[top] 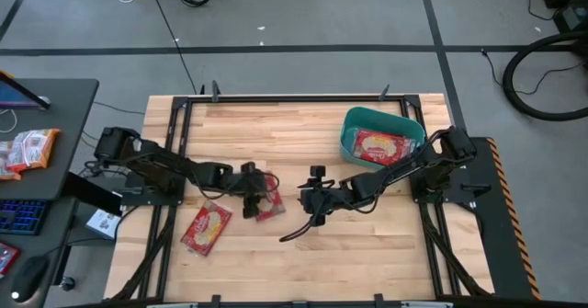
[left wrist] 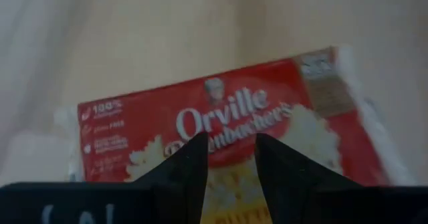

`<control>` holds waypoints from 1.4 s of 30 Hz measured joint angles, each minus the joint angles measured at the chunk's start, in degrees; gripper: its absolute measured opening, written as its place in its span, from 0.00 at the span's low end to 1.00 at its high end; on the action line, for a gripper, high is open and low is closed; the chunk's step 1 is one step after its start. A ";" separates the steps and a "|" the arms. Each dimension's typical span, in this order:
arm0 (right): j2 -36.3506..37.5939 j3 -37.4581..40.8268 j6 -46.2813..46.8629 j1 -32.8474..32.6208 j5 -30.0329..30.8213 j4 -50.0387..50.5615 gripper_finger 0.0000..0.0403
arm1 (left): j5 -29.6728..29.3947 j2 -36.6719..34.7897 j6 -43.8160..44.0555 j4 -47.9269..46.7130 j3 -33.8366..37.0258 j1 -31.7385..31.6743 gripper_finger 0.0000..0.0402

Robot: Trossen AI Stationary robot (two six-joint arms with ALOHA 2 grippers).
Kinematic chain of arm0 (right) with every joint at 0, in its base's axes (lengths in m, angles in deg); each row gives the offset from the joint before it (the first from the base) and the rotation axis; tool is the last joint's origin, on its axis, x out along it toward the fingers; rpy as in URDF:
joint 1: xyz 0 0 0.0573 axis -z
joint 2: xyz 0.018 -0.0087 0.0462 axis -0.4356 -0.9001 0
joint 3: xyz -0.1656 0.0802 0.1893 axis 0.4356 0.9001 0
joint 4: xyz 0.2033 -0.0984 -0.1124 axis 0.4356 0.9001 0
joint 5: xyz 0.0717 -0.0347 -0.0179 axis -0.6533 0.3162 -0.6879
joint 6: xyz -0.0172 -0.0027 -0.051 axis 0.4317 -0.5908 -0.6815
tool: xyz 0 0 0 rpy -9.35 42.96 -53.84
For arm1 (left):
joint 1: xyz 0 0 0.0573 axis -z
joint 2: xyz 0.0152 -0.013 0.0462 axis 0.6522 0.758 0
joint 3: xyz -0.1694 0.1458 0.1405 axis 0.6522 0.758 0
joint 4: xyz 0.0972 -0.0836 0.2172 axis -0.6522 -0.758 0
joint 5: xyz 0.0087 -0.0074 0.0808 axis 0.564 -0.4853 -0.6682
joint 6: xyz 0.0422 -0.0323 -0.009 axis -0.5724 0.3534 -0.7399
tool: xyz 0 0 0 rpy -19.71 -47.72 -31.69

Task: Sort popcorn bags into baskets
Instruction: Put the red popcorn bag into the green container

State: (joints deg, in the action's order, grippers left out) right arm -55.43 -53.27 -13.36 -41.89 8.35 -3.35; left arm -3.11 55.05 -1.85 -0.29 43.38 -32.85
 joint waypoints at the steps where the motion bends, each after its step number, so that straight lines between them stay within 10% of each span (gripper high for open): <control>1: 0.00 0.01 -0.05 -0.01 -0.12 0.05 0.45 | 1.35 -0.12 -1.09 -0.13 -0.47 0.17 0.32; 10: -3.05 0.00 -6.59 -0.79 -2.64 -2.21 0.45 | 3.06 -0.90 3.19 -15.95 -8.29 0.21 0.32; 42: -14.71 -8.73 -29.06 -1.15 4.41 -2.55 0.45 | -0.47 5.94 3.50 -14.45 -9.78 6.42 0.32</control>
State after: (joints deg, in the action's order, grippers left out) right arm -70.14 -62.00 -42.41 -43.04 12.76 -5.90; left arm -3.59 60.99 1.65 -14.74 33.60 -26.43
